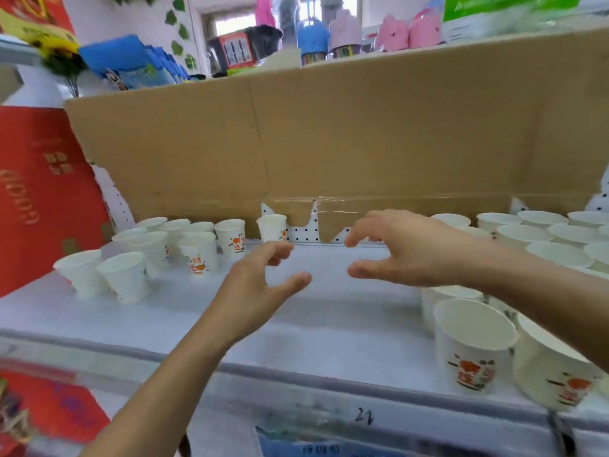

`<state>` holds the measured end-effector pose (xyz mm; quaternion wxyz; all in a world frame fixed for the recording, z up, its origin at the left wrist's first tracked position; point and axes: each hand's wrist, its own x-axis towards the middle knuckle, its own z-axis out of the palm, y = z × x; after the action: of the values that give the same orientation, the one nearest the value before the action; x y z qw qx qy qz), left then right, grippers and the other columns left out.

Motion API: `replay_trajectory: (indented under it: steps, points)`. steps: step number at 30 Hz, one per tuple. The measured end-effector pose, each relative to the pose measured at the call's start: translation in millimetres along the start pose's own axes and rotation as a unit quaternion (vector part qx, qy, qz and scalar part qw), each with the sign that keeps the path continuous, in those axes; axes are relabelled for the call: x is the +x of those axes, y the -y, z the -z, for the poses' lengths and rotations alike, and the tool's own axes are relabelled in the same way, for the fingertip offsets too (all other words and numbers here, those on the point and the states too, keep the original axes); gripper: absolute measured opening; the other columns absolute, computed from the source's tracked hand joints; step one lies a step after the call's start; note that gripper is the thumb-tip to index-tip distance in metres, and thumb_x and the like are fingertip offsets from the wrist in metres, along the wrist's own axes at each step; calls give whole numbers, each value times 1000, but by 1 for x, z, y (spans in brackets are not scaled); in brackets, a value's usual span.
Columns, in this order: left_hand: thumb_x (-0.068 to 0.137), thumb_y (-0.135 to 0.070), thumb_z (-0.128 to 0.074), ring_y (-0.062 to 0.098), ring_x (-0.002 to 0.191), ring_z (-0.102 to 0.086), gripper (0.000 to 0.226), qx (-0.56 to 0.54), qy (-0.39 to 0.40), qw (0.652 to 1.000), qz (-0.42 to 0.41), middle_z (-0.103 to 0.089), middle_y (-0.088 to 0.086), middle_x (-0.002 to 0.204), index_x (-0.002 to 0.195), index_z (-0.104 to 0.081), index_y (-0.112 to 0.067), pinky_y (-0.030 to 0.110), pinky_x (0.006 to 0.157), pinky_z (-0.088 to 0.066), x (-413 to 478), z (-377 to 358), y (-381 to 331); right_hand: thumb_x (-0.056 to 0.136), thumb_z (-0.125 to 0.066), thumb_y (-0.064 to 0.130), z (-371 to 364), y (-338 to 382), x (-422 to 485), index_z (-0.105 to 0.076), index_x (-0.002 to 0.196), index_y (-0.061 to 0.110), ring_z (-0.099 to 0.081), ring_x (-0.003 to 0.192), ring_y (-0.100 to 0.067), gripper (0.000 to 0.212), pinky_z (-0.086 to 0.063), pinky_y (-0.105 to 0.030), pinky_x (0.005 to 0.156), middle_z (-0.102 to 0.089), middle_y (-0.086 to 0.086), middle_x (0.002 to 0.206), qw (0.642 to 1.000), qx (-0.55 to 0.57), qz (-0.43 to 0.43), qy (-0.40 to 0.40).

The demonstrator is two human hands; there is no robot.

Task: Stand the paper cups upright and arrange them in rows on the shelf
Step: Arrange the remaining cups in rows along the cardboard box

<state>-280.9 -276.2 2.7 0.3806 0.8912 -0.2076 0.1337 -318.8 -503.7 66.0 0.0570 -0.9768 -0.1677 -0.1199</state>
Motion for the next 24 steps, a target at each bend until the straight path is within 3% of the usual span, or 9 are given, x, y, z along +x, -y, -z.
replay_trajectory:
  steps: [2,6,7,11,14,16,18,21,24]
  points:
    - [80,-44,-72,2,108,-56,50,19,-19,1000,14,-61,-15,115,124,-58,-27,25,95,-43,32,25,30,84,-61,54,-6,2,46,-55,123,30,-51,112,-12,46,-45,-34,92,-55,12,121,999,2,4,43]
    - [81,-42,-72,11,108,-57,49,65,-27,997,36,-62,-6,117,123,-59,-20,33,95,-46,106,71,82,85,-67,43,-18,13,140,-55,127,20,-55,104,-17,50,-49,-29,77,-58,6,120,994,43,-17,99]
    - [82,-43,-72,12,108,-58,51,69,-15,997,37,-63,-4,119,125,-58,-19,34,95,-47,123,81,92,85,-68,39,-22,15,163,-54,130,16,-57,107,-20,52,-51,-33,82,-58,2,123,993,48,-28,106]
    - [80,-49,-71,15,106,-60,69,124,99,986,59,-55,-4,135,138,-48,-21,31,94,-46,181,101,123,83,-73,27,-43,20,240,-35,147,19,-46,129,-20,74,-41,-35,104,-42,3,147,984,63,-40,160]
    - [73,-55,-75,19,122,-54,92,202,203,955,80,-44,-1,148,148,-35,-20,33,102,-42,214,99,144,80,-76,19,-58,21,275,-24,151,25,-42,131,-18,88,-43,-26,93,-34,3,152,977,56,-37,201]
    - [69,-59,-76,20,129,-48,101,246,251,933,80,-43,-1,149,150,-31,-19,35,105,-41,227,95,153,77,-78,21,-64,22,288,-22,150,33,-48,123,-19,92,-48,-31,94,-36,4,150,970,51,-52,233]
    - [68,-61,-75,19,119,-54,92,284,266,919,59,-52,-3,139,143,-40,-21,33,97,-45,235,91,157,76,-78,26,-69,25,297,-24,148,40,-51,122,-21,90,-51,-38,94,-37,8,149,964,42,-57,255]
    - [67,-58,-76,15,98,-62,61,284,266,921,28,-66,-7,112,116,-61,-24,38,89,-51,240,86,161,77,-77,30,-70,27,305,-33,145,39,-56,115,-24,82,-54,-36,89,-42,7,144,963,28,-51,261]
    - [66,-54,-78,12,90,-64,49,257,270,928,12,-68,-11,100,106,-66,-28,38,85,-54,240,80,157,73,-78,41,-74,23,302,-46,138,36,-58,109,-22,73,-54,-34,84,-51,6,134,964,-2,-48,263]
